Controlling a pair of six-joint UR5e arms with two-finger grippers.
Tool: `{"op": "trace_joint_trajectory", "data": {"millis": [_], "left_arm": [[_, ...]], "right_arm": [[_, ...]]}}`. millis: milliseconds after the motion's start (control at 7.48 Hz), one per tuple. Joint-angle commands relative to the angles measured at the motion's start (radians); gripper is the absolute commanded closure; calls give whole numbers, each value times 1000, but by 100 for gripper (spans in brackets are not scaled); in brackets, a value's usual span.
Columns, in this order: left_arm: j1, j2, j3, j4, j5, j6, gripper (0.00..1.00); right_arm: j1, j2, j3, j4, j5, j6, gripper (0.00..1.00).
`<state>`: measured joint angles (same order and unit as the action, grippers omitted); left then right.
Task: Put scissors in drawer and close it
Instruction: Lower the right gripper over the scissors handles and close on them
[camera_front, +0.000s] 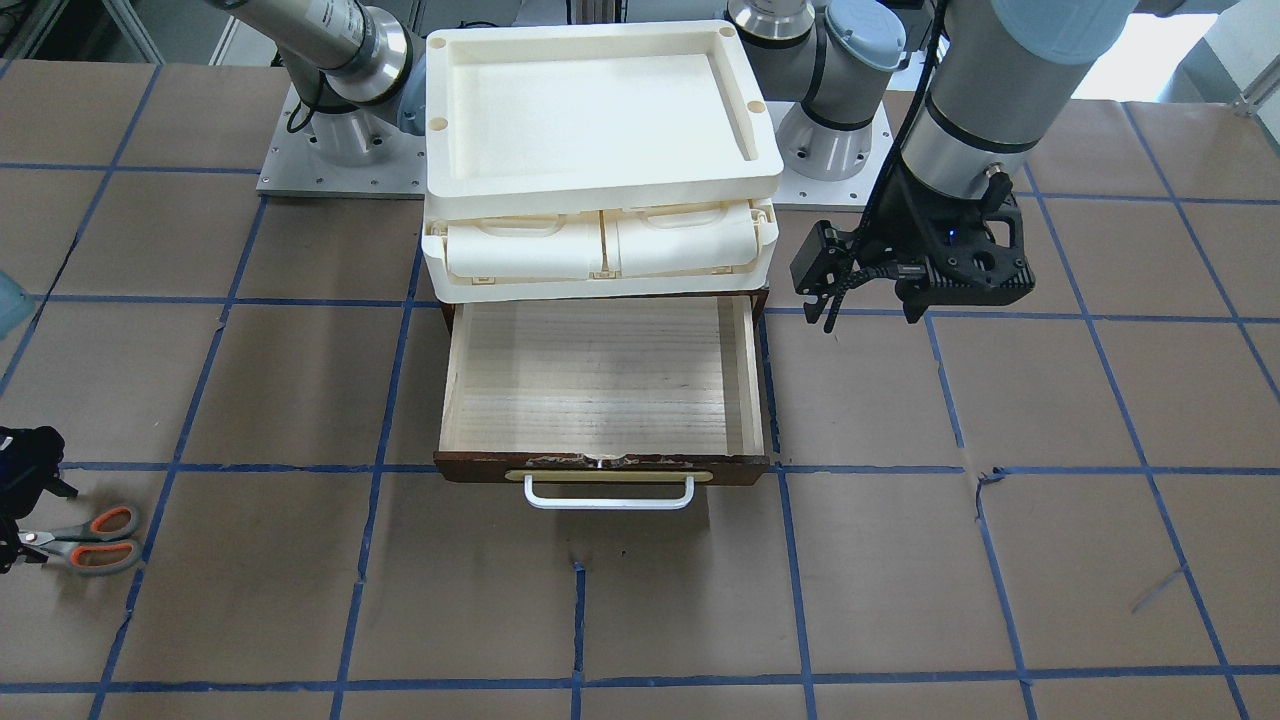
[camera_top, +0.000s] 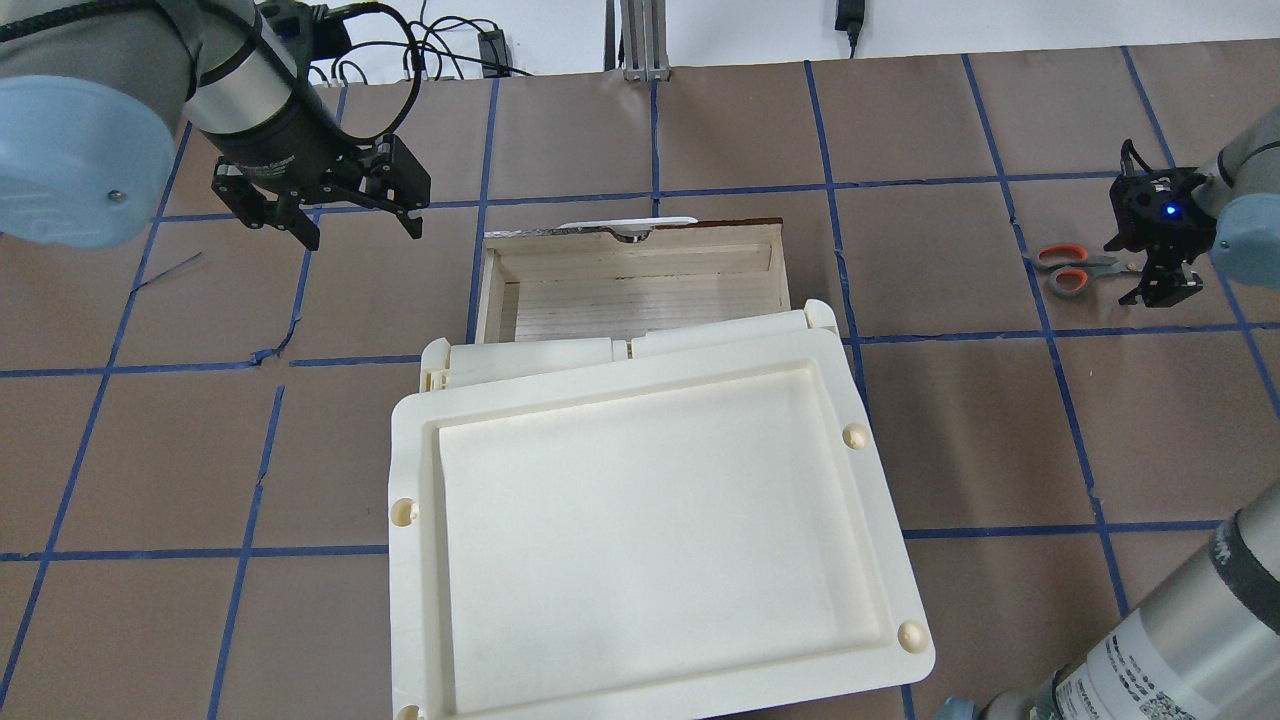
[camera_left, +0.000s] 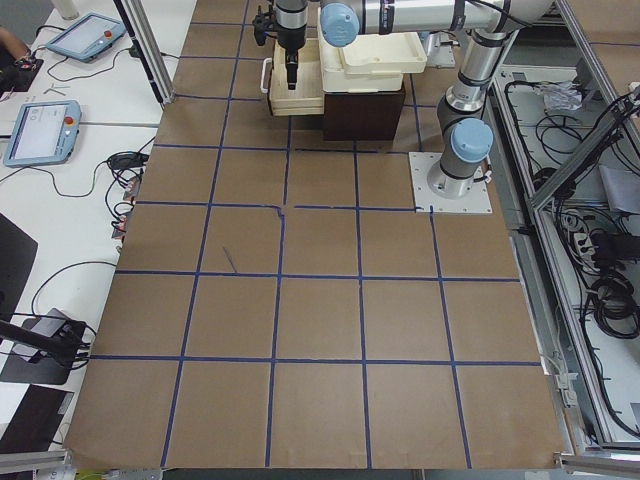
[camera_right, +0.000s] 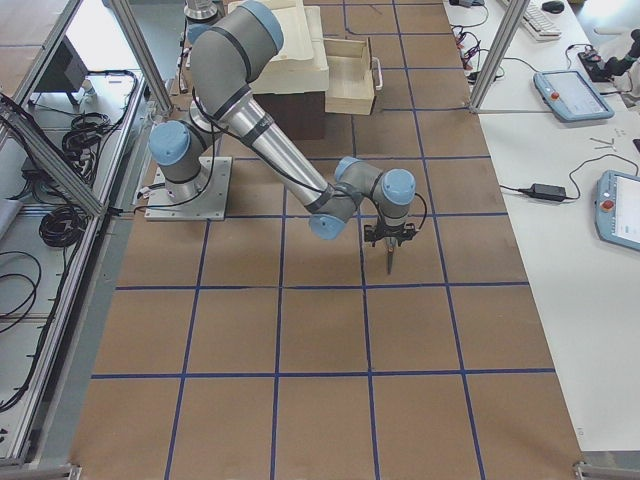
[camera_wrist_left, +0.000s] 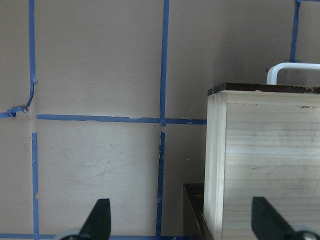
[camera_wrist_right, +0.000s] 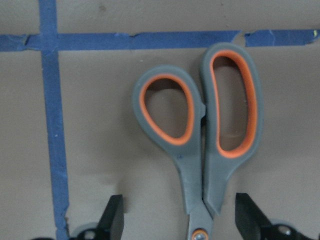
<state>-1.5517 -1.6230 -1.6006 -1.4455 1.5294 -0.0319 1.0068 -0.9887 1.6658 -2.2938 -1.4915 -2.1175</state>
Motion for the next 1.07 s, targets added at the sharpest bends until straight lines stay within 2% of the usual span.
{"op": "trace_joint_trajectory", "data": {"millis": [0,268,669,936], "left_arm": [[1,0,-1,-1,1,1,0],[7,0,-2,8,-2,3,0],[7,0,-1,8,-3,3,0],[7,0,-1,8,-5,4,0]], "right_arm": [[1,2,0,-4,0,-1,18],[1,4,0,-6,0,1,26],[1,13,0,-7,0,4,31],[1,13,0,-6,0,7,70]]}}
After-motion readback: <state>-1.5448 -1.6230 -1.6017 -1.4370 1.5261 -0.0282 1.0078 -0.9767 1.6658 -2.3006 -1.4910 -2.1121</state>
